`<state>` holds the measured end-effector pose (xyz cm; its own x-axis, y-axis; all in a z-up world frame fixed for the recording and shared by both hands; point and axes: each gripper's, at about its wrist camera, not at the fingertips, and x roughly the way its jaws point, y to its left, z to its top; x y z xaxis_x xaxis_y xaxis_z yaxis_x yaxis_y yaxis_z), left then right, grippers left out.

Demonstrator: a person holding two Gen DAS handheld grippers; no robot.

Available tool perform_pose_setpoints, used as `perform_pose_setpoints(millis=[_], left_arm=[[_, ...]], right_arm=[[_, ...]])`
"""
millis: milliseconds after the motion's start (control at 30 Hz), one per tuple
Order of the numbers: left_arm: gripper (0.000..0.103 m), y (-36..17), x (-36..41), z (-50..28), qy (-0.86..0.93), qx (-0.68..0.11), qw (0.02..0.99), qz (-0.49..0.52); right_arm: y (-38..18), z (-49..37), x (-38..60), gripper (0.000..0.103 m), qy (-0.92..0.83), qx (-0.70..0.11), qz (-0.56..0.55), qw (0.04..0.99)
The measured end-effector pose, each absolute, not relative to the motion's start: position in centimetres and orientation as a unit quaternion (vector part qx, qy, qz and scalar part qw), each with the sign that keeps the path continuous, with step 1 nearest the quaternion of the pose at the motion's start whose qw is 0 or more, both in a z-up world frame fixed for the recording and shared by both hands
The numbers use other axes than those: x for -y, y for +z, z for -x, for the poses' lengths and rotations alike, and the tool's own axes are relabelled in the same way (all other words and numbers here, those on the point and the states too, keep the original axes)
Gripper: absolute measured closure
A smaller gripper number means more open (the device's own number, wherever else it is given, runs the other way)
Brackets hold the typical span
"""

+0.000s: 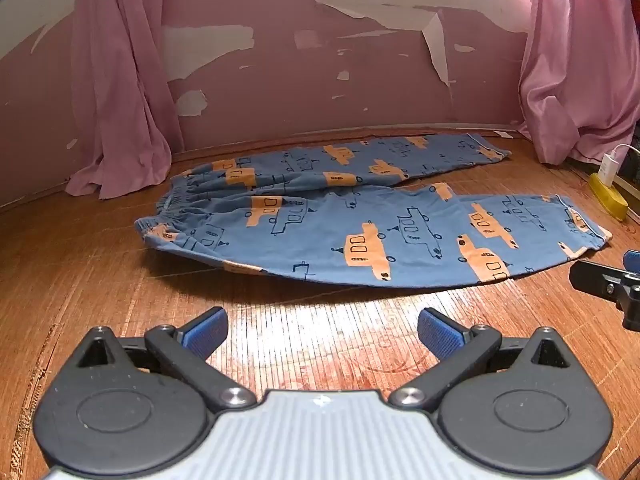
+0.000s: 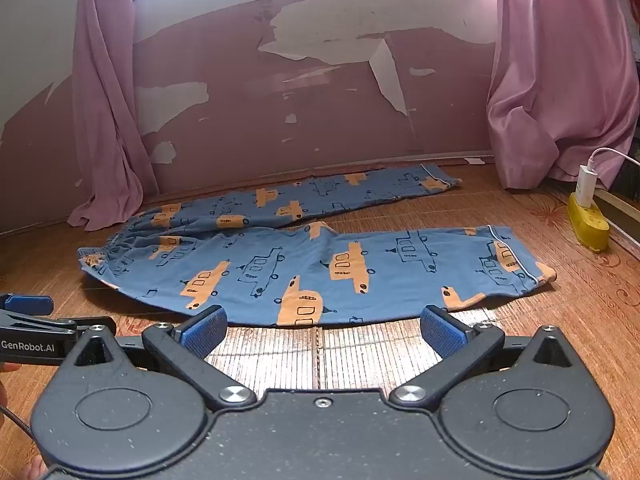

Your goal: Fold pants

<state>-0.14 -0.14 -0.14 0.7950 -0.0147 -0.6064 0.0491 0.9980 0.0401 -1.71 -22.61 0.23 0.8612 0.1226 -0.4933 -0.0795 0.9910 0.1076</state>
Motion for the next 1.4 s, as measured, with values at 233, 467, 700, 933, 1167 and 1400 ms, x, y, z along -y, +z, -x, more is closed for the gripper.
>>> perform_pose_setpoints(millis=[233, 467, 700, 933, 1167, 1400], left_arm=[[0.000, -0.06, 0.16, 0.08, -0.015, -0.319, 0.947, -0.027], [0.000, -0.03, -0.03, 0.12, -0.015, -0.319, 0.947, -0.027], [0.000, -0.02, -0.03, 0.10, -0.015, -0.319, 0.947, -0.026], [0.000, -0.08, -0.18, 0.16, -0.014, -0.318, 0.948, -0.025], [0.000, -0.06, -0.28, 0.22, -0.014, -0.318, 0.948, -0.024], [0.000, -0.06, -0.29, 0.19, -0.014, -0.318, 0.948, -0.025]], right_arm=[[0.20, 1.72, 22.65, 0.000, 0.052, -0.258, -0.042, 0.964], [0.20, 1.71, 22.64, 0.000, 0.052, -0.258, -0.042, 0.964], [0.21, 1.70, 22.46, 0.000, 0.051, -0.259, -0.041, 0.964], [0.23, 1.65, 22.56, 0.000, 0.050, -0.259, -0.042, 0.964], [0.13, 1.64, 22.75, 0.000, 0.048, -0.258, -0.041, 0.964], [0.18, 1.67, 22.71, 0.000, 0.048, -0.257, -0.040, 0.964]])
